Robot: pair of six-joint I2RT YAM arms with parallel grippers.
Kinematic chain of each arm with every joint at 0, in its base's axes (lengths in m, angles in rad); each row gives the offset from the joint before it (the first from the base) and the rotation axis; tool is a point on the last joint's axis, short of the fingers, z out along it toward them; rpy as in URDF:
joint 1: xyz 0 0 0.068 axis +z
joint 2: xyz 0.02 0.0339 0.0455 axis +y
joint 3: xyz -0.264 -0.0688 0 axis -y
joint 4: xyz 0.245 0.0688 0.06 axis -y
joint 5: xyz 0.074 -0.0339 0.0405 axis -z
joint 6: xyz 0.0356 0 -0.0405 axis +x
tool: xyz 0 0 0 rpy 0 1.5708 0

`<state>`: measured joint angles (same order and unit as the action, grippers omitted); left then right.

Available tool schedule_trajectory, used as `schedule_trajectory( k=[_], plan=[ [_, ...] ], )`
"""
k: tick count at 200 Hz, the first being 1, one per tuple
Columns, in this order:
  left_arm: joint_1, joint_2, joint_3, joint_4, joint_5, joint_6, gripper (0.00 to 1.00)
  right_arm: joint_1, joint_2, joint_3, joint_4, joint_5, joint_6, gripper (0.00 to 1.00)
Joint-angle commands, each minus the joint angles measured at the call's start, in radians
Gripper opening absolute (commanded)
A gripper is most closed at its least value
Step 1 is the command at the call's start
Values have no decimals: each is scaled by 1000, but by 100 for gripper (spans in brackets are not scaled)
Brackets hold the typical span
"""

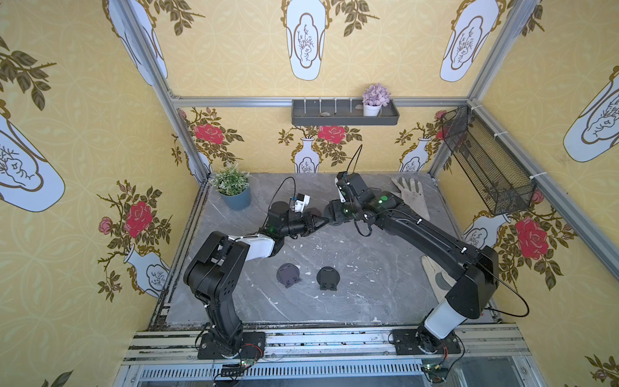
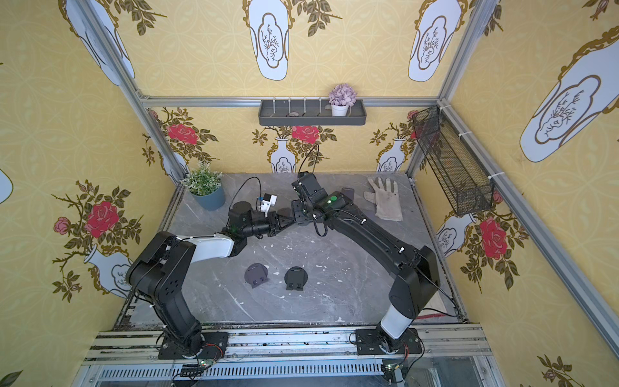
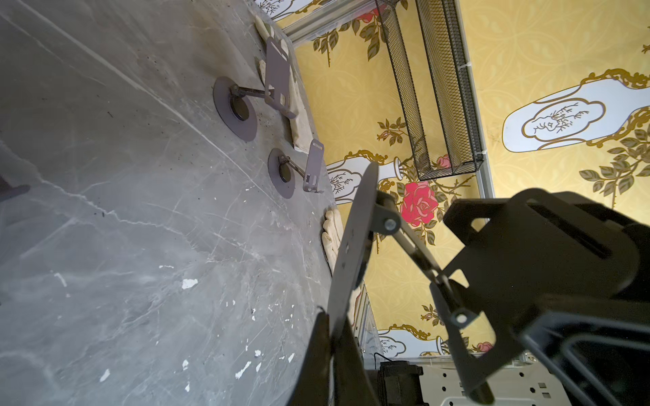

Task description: Open the phone stand

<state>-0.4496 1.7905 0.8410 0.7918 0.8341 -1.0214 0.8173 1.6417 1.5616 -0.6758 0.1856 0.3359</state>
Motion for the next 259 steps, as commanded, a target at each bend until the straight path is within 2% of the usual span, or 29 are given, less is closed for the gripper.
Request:
schedule_trajectory(
  k=[1, 32, 48, 56, 69, 75, 100, 148, 186, 233, 259],
  plan=[
    [12, 14, -12, 35, -111, -79, 0, 11, -14, -14, -60, 17, 6, 58],
    [12, 12, -14, 44, -110, -85, 0, 8, 5, 4, -61, 12, 2, 58],
    [12, 8, -13, 43, -107, -82, 0, -6, 28, 32, -68, -23, -5, 62],
    [12, 5, -10, 40, -106, -78, 0, -19, 40, 47, -67, -59, -9, 68],
    [12, 1, -10, 30, -105, -71, 0, -62, 67, 77, -70, -167, -9, 93],
    [12, -1, -11, 25, -105, -70, 0, -83, 78, 92, -73, -212, -7, 100],
    [12, -9, -13, 9, -103, -57, 0, -165, 104, 125, -46, -373, 26, 98],
    [14, -15, -17, -23, -97, -27, 0, -197, 192, 247, -84, -458, -7, 98],
    [12, -18, -23, -26, -94, -18, 0, -197, 226, 290, -93, -443, -12, 100],
    [12, -17, -24, -28, -91, -13, 0, -188, 283, 370, -118, -401, -28, 91],
    [12, -19, -24, -28, -90, -13, 0, -178, 327, 425, -167, -376, -46, 90]
  ],
)
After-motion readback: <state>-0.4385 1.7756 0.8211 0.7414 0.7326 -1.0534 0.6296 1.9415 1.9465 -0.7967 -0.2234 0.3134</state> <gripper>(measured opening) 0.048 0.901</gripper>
